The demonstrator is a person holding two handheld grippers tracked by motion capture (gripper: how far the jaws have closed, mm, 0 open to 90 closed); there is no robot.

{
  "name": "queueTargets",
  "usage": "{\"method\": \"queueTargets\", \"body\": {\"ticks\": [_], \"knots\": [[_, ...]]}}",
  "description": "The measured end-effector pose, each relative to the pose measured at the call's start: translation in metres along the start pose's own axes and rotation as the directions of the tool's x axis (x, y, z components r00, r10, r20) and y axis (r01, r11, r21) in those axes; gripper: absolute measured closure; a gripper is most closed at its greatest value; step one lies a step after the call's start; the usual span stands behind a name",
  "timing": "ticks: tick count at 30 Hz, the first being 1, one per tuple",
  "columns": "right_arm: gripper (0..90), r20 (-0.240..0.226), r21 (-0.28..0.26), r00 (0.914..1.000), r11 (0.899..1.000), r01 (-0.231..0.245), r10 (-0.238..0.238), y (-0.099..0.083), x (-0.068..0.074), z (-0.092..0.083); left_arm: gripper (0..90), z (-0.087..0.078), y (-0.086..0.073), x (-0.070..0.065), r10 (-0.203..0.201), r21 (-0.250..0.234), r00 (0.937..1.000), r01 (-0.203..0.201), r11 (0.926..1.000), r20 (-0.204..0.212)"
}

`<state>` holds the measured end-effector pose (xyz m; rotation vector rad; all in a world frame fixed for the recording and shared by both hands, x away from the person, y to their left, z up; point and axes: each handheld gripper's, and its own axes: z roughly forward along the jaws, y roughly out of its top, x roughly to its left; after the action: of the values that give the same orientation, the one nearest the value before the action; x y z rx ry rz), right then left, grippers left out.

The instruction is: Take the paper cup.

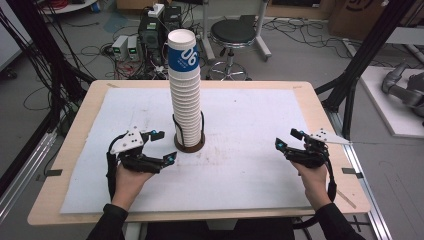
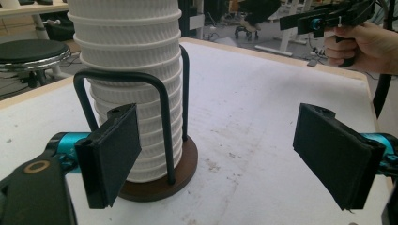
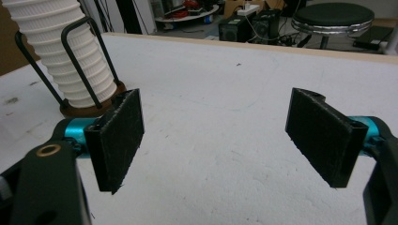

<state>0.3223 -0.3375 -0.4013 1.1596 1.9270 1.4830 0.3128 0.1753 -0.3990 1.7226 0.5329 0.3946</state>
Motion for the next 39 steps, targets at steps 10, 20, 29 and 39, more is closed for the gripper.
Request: {"method": "queueTargets", "body": {"ticks": [10,20,29,39], "knots": [[19.6,-0.006,-0.008,1.0,1.0,0.004,-0.004,0.002,-0.001,-0.004,15.4,-0.006,0.008,-0.002,0.009,-0.025,0.9998,-0.009,0.9996,-0.019],[19.6,0.003,-0.032,0.9997,0.999,0.025,-0.025,0.005,0.0,-0.007,11.9,-0.001,0.02,0.001,-0.017,-0.02,0.9998,0.017,0.9997,-0.01],[19.5,-0.008,-0.034,0.9997,0.999,0.022,-0.022,0.006,0.001,-0.008,11.9,-0.003,0.031,0.001,-0.026,-0.04,0.9997,0.026,0.9989,0.002],[19.6,-0.013,-0.035,0.9997,0.999,0.02,-0.021,0.006,0.001,-0.009,11.9,0.001,0.059,0.005,-0.02,-0.056,0.9998,0.019,0.9982,-0.005]]}}
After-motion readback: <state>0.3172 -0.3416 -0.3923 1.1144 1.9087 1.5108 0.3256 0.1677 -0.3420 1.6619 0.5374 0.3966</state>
